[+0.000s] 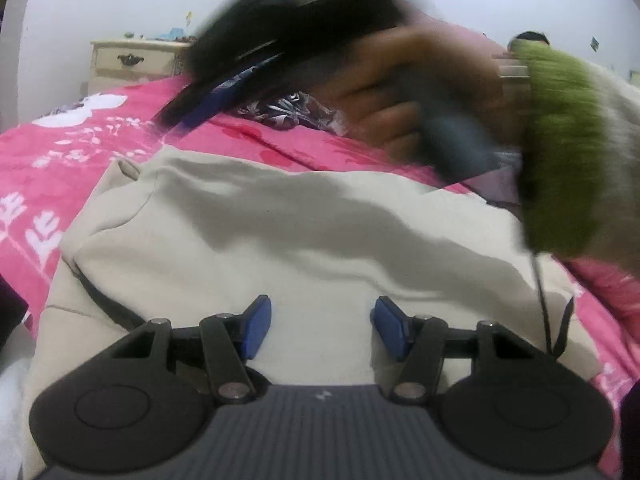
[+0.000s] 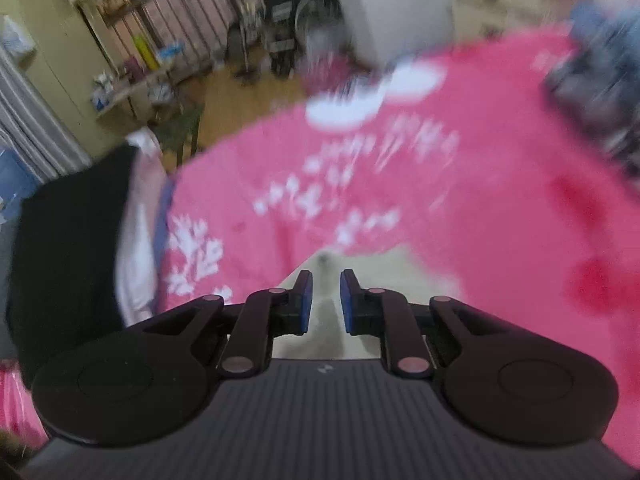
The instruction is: Fold clothes
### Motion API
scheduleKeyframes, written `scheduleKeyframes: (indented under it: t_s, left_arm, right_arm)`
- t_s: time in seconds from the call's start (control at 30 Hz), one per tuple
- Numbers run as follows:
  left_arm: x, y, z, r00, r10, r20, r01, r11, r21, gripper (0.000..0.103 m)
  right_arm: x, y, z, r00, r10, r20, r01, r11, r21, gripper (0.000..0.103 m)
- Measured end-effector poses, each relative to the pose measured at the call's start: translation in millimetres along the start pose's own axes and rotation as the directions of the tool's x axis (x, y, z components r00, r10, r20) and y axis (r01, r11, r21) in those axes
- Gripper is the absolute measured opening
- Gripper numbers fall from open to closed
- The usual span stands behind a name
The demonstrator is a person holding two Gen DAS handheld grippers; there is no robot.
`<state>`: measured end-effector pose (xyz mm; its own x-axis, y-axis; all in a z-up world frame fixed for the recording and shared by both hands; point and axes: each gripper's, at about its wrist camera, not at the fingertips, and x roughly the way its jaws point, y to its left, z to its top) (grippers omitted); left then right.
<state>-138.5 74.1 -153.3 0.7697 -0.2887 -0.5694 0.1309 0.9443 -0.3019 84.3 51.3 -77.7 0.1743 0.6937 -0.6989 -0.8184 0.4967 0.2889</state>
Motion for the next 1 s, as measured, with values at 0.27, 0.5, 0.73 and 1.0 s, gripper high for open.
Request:
scheduleKeyframes:
  t_s: [0.27,0.5,0.73,1.0]
  left_arm:
    - [-29,12,13,0.998,-0.065,-0.016,0.064,0.997,-0.046,0.060]
    - [-16,-4,-2,0.997,0.005,-0.078,0.003,0.995,0.101,0.061]
    - [-39,-12,5,0.997,0.040,-0.070,-0.029,0.989,0.147,0.062]
    - [-72,11,-13,0.978,0.111,-0.177,-0.110,0.994,0.017,0.063]
  right_arm:
    - [-190,-26,-57,0.980,-0.172,0.100,0.151,0.970,0.188,0.017]
    - [-149,11,-168,0.970,-0.235,-0.067,0.244,0.946,0.213,0.017]
    - [-144,34,-182,0.946,-0.322,-0.032,0.323,0.932,0.165,0.018]
    - [-146,76,-210,0.963,-0.264,-0.046,0.265,0.964,0.028,0.018]
